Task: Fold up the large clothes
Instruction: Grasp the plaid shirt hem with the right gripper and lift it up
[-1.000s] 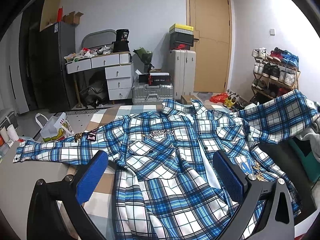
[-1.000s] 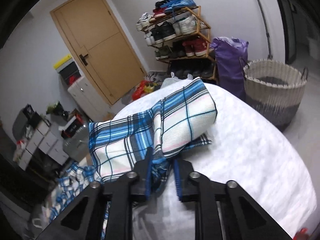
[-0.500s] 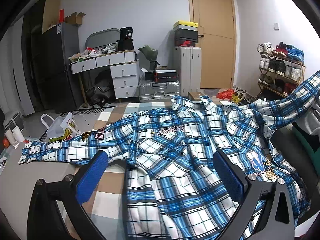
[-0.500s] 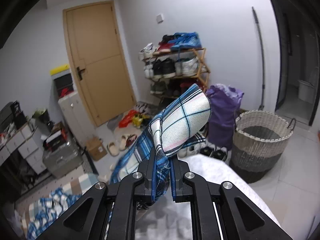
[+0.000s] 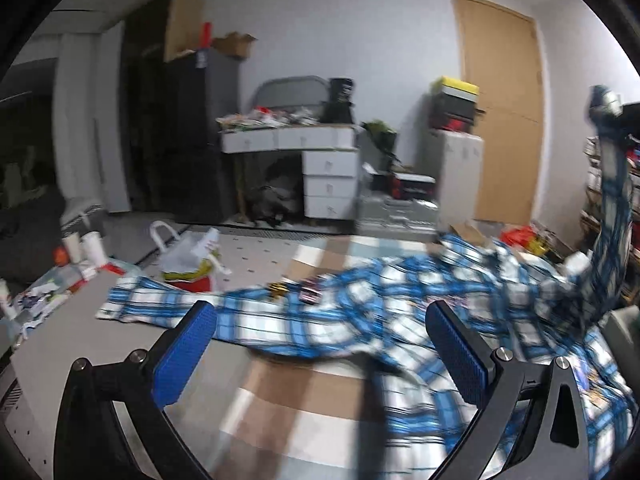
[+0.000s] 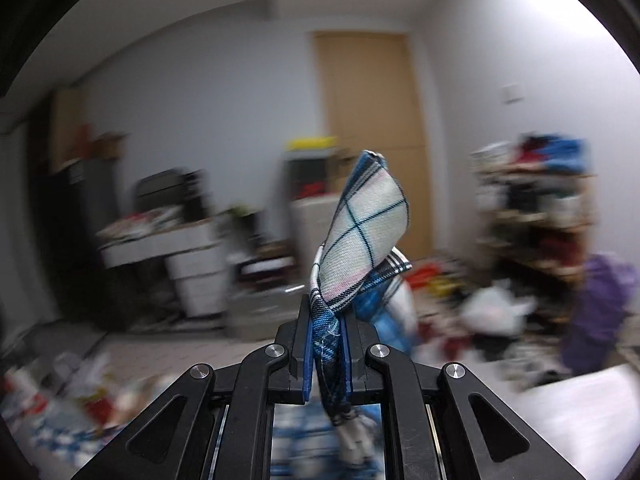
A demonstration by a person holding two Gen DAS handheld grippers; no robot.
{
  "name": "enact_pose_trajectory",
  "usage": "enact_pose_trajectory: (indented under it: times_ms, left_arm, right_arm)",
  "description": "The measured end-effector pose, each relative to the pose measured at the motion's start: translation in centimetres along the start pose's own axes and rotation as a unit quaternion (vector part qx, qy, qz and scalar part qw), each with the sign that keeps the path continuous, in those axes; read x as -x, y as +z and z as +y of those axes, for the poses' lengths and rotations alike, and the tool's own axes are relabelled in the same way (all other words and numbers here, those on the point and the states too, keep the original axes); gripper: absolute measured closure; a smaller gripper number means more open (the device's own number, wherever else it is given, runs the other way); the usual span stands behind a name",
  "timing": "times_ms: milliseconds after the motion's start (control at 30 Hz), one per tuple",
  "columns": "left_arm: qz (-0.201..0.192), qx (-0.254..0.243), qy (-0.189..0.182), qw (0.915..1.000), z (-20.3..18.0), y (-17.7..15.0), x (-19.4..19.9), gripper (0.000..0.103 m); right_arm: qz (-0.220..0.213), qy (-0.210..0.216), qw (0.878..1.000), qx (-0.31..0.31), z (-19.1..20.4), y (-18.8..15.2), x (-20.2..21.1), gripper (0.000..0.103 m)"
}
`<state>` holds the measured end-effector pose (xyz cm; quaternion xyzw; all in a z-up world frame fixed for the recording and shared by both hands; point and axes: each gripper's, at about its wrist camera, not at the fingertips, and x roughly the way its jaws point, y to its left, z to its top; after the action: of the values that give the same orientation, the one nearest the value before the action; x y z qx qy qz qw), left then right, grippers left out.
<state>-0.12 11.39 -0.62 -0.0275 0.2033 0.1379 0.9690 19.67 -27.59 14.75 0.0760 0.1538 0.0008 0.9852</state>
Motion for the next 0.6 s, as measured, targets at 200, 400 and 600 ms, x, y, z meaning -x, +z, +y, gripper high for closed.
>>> enact_pose_trajectory:
  times_ms: [200,400,600]
  left_arm:
    - [-0.009,0.049,0.053,0.9974,2.4,0.6,-1.3,0.001]
    - [0.007,0.072,0.048,0.9962,3.4,0.4,-2.7,0.001]
    - [0.013,0.068,0.03,0.9972,3.2,0.3,-2.2,0.001]
  right_arm:
    - [0.13,0.111,0.984,0.044,14.7,-12.1,-11.1,0.093]
    - [0.28,0.103,0.938,0.179,24.6,-26.1,-18.3,0.093]
    - [0.351,0.117,0.91,0.187,25.0,-31.5,-20.1,0.079]
